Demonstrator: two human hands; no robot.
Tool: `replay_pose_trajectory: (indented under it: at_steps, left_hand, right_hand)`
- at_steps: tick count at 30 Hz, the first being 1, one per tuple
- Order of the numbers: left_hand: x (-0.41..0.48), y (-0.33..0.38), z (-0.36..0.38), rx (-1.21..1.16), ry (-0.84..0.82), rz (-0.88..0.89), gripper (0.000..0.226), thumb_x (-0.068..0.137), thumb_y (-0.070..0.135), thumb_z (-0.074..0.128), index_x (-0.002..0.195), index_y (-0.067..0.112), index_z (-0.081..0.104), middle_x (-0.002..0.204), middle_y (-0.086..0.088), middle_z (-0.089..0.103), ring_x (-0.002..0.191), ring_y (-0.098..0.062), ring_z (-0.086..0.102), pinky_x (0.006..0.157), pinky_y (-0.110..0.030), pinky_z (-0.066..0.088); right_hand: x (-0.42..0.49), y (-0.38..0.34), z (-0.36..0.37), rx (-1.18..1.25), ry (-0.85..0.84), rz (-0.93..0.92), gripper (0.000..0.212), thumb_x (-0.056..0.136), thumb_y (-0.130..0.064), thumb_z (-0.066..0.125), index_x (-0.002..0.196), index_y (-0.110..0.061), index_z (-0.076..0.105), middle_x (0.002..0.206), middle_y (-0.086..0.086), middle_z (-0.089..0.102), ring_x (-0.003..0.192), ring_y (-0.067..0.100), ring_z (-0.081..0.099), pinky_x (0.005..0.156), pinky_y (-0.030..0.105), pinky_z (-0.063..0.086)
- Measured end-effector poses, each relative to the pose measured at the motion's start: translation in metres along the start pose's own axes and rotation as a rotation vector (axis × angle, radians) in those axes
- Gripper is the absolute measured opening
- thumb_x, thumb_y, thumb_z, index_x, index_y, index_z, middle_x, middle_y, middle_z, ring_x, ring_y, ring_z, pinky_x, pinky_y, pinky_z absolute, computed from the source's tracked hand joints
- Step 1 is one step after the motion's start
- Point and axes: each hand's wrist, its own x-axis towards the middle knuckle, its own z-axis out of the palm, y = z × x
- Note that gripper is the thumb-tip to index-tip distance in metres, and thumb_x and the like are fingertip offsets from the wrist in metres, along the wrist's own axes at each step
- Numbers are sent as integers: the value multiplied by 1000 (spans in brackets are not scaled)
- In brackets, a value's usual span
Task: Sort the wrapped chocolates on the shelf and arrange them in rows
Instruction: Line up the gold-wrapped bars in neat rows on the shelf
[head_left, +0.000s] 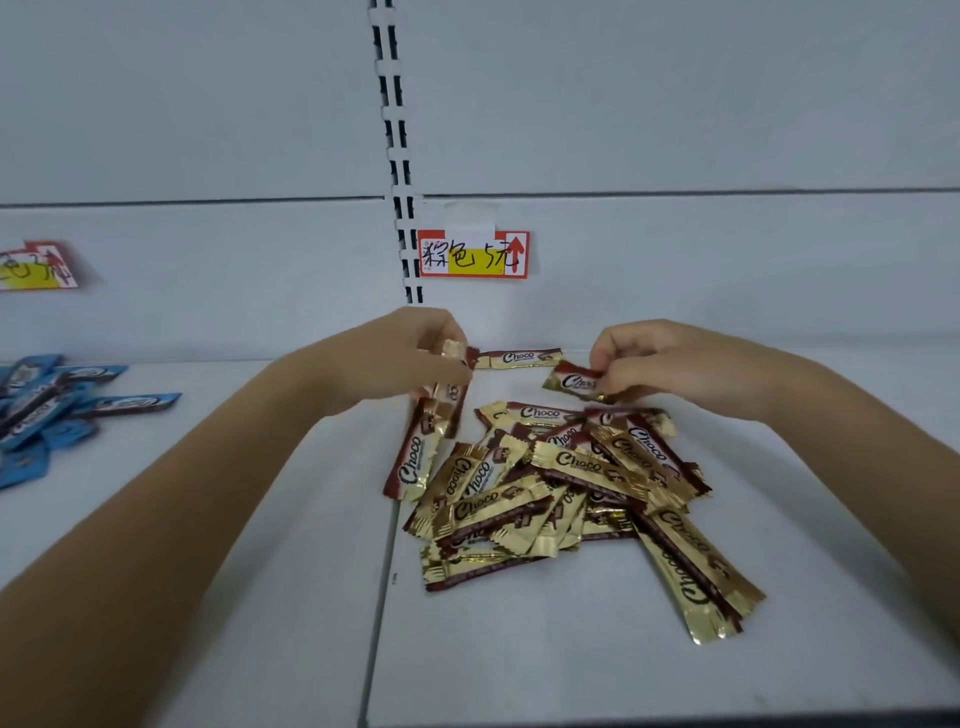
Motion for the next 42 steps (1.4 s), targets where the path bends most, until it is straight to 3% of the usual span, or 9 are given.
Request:
replay_pose_trajectory:
  at_steps: [5,11,17,20,22,26,31,35,42]
  left_hand:
    - [7,10,2,-293,168,9,11,86,6,58,82,15,53,84,-4,66,71,-11,61,74,-26,52]
    - [47,31,33,-405,291,45,18,82,1,63,91,14,53,81,-5,59,71,-19,65,74,-28,58]
    - [86,36,75,169,344,167,6,84,14,61,89,13,63,83,1,57,83,-18,58,64,-18,43]
    - [87,34,82,509,359,205,13,88,21,55,95,14,63,97,-2,55,97,-21,52,76,-30,45]
    - [83,32,81,607,374,218,18,91,22,50,98,15,64,109,-4,53,104,-22,48,79,-36,46]
    - [79,27,81,612,301,277,24,93,18,45,105,17,65,114,-2,59,107,-22,47,86,-39,46]
    - [80,24,81,597,235,313,29,94,17,41,112,17,64,118,-2,59,108,-22,48,91,-39,44]
    - [80,22,80,587,223,313,30,93,15,41,112,17,64,117,-3,59,108,-22,49,92,-38,43]
    - [80,24,75,594,193,301,28,92,16,43,111,17,64,115,-3,59,107,-20,50,93,-38,43]
  right_hand:
    - [3,0,-12,306,91,25,16,84,1,54,79,-13,58,73,2,65,70,13,59,76,27,48]
    - [9,30,-42,-11,423,78,16,85,-4,53,76,-16,59,73,4,61,64,13,55,62,23,46]
    - [14,53,-53,-292,333,106,14,83,-10,58,91,-15,68,88,3,64,78,14,55,65,23,40]
    - [16,61,-54,-555,347,58,26,84,-15,60,110,-15,63,100,-1,57,93,15,51,73,20,33]
    - [16,61,-55,-567,341,35,23,84,-19,62,107,-18,66,99,-4,56,99,16,52,72,17,30]
    - [14,57,-56,-546,242,2,21,82,-11,59,97,-20,71,97,0,62,87,14,51,73,22,35]
    - [17,62,-56,-578,289,-13,17,84,-12,60,97,-16,71,75,-16,52,81,11,50,65,14,36]
    - [20,67,-54,-562,325,-51,17,85,-10,58,95,-15,70,77,-13,54,85,14,53,77,21,38]
    - [21,64,-52,-637,337,-109,15,85,-11,59,96,-15,69,80,-10,55,83,15,53,73,22,36]
